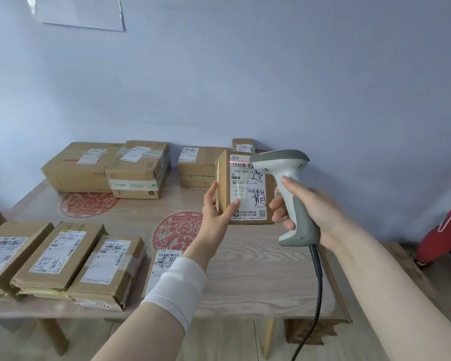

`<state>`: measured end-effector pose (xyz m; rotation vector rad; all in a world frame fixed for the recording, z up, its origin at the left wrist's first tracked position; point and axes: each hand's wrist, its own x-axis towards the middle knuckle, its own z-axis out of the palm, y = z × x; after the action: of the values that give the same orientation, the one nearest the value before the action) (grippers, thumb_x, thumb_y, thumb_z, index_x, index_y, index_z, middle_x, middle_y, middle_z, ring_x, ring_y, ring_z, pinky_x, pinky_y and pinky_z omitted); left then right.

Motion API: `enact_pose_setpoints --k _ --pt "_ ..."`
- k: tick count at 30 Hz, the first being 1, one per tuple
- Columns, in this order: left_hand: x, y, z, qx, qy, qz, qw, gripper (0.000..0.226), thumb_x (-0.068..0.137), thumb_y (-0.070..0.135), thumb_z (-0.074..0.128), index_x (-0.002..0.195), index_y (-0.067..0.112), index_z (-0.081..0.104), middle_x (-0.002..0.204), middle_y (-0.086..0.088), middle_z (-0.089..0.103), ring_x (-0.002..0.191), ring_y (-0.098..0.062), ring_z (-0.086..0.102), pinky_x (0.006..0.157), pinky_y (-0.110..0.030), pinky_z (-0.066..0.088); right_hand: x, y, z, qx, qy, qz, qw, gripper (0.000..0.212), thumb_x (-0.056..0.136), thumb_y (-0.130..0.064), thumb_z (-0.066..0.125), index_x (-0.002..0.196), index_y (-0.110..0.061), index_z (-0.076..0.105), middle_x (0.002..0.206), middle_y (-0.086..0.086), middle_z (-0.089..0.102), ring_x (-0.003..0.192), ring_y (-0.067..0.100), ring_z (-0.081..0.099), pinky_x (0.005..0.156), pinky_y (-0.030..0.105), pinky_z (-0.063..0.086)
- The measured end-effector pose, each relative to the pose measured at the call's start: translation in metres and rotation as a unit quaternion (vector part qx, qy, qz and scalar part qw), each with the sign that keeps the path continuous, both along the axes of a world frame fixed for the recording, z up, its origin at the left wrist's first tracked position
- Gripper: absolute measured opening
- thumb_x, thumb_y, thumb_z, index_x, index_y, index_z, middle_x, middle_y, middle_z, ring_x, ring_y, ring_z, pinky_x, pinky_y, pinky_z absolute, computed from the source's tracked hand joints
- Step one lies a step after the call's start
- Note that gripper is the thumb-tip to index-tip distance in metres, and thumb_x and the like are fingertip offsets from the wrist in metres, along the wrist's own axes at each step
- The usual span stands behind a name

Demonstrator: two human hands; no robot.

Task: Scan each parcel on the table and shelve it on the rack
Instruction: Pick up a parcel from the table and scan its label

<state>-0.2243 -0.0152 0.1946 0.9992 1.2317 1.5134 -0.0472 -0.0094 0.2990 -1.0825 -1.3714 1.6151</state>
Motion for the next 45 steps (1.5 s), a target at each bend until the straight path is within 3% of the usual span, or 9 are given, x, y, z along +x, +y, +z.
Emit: enact_pose_setpoints --k 13,18,21,25,31,33,36,39,45 --pt "-0.003 -0.011 0.005 -0.012 -0.013 0.009 1.000 0.072 0.087 0.031 0.063 0.142 0.040 0.016 0.141 -0.004 0.042 0.122 -0.017 0.050 0.104 -0.040 0.041 -0.001 -0.002 -0.002 0.021 0.018 0.018 0.999 0.046 0.071 -0.044 0.062 0.096 -0.005 0.060 0.071 0.007 0.073 0.047 0.017 0.061 0.036 0.021 0.039" --pt "-0.020 -0.026 0.012 -0.032 -0.047 0.039 0.998 0.071 0.087 0.032 0.062 0.141 0.039 0.017 0.131 -0.003 0.051 0.118 -0.021 0.054 0.105 -0.048 0.039 -0.016 0.008 -0.023 0.025 0.045 -0.041 0.998 0.023 0.086 -0.031 0.063 0.095 -0.010 0.064 0.084 0.004 0.076 0.060 0.012 0.065 0.037 0.020 0.040" --pt "-0.039 -0.040 0.010 -0.048 -0.079 0.083 0.992 0.069 0.088 0.034 0.060 0.142 0.037 0.018 0.130 -0.005 0.055 0.113 -0.021 0.058 0.096 -0.040 0.045 -0.039 0.010 -0.045 0.018 0.038 -0.059 0.997 0.026 0.084 -0.030 0.068 0.098 -0.009 0.066 0.092 0.003 0.075 0.065 0.010 0.062 0.041 0.021 0.041" --pt "-0.073 -0.072 0.004 -0.063 -0.118 0.144 0.980 0.066 0.089 0.034 0.059 0.144 0.036 0.022 0.114 0.002 0.065 0.094 -0.011 0.066 0.075 -0.028 0.050 -0.085 -0.002 -0.071 0.004 0.019 -0.045 0.999 0.025 0.075 -0.032 0.076 0.084 -0.013 0.061 0.068 0.001 0.060 0.048 0.012 0.053 0.048 0.023 0.043" --pt "-0.135 -0.134 -0.001 -0.074 -0.150 0.200 0.965 0.057 0.091 0.033 0.055 0.142 0.033 0.028 0.092 0.008 0.073 0.075 -0.007 0.070 0.059 -0.024 0.052 -0.177 -0.044 -0.088 0.018 0.019 0.039 0.999 0.037 0.064 -0.042 0.077 0.089 -0.019 0.061 0.070 -0.006 0.066 0.064 0.009 0.062 0.059 0.025 0.050" --pt "-0.160 -0.159 0.001 -0.080 -0.134 0.216 0.964 0.060 0.090 0.039 0.055 0.143 0.036 0.026 0.112 0.005 0.067 0.088 -0.007 0.067 0.071 -0.025 0.052 -0.209 -0.061 -0.091 0.021 0.004 0.063 0.998 0.041 0.068 -0.036 0.079 0.097 -0.013 0.063 0.079 0.007 0.067 0.066 0.019 0.063 0.063 0.034 0.052" --pt "-0.206 -0.196 0.001 -0.082 -0.098 0.225 0.966 0.068 0.088 0.047 0.053 0.145 0.041 0.017 0.136 0.000 0.052 0.118 -0.018 0.054 0.103 -0.042 0.040 -0.260 -0.085 -0.096 0.030 -0.003 0.087 0.996 0.031 0.070 -0.032 0.079 0.091 -0.017 0.061 0.068 0.002 0.061 0.050 0.009 0.057 0.046 0.023 0.047" --pt "-0.260 -0.233 0.001 -0.091 -0.066 0.214 0.970 0.075 0.088 0.051 0.049 0.145 0.046 0.000 0.143 0.005 0.043 0.126 -0.018 0.046 0.110 -0.042 0.032 -0.316 -0.112 -0.100 0.020 0.021 0.102 0.994 0.023 0.075 -0.026 0.076 0.088 -0.026 0.058 0.058 -0.011 0.062 0.049 0.008 0.056 0.049 0.026 0.047" --pt "-0.344 -0.296 0.002 -0.086 -0.037 0.233 0.968 0.080 0.091 0.050 0.046 0.144 0.042 -0.014 0.151 0.012 0.027 0.135 -0.012 0.034 0.111 -0.031 0.026 -0.413 -0.162 -0.093 0.026 0.018 0.155 0.987 0.025 0.078 -0.023 0.074 0.097 -0.014 0.059 0.058 -0.011 0.065 0.046 0.006 0.056 0.046 0.024 0.045"
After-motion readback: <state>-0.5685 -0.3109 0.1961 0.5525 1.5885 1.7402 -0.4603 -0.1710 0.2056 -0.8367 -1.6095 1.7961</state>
